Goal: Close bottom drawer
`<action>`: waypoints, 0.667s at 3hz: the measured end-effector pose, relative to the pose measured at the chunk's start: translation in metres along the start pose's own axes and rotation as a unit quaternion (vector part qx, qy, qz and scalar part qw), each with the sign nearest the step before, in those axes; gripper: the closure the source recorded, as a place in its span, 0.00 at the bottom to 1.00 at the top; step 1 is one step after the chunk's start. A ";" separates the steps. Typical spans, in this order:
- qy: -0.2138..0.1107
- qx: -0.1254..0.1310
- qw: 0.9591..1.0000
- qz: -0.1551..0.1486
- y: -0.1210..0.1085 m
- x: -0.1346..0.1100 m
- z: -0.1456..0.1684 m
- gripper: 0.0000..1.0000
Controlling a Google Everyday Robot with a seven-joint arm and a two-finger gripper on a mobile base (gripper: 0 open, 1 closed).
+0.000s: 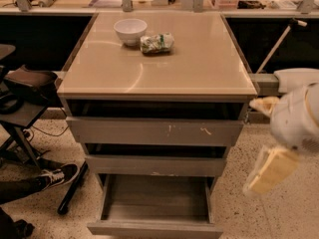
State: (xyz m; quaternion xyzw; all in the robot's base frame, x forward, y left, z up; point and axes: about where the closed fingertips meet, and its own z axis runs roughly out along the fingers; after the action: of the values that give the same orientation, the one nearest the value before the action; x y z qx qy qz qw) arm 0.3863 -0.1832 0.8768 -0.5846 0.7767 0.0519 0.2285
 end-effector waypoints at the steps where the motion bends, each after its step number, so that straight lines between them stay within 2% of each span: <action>1: -0.018 -0.035 0.997 0.062 0.032 0.043 0.091 0.00; 2: -0.008 -0.096 0.988 0.122 0.078 0.104 0.205 0.00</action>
Offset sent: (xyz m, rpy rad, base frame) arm -0.0537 0.0018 -0.4553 0.2000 0.4187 -0.2688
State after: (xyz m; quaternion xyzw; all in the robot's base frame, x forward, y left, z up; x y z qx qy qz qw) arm 0.3521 -0.1800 0.6369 -0.5043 0.8318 0.1583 0.1696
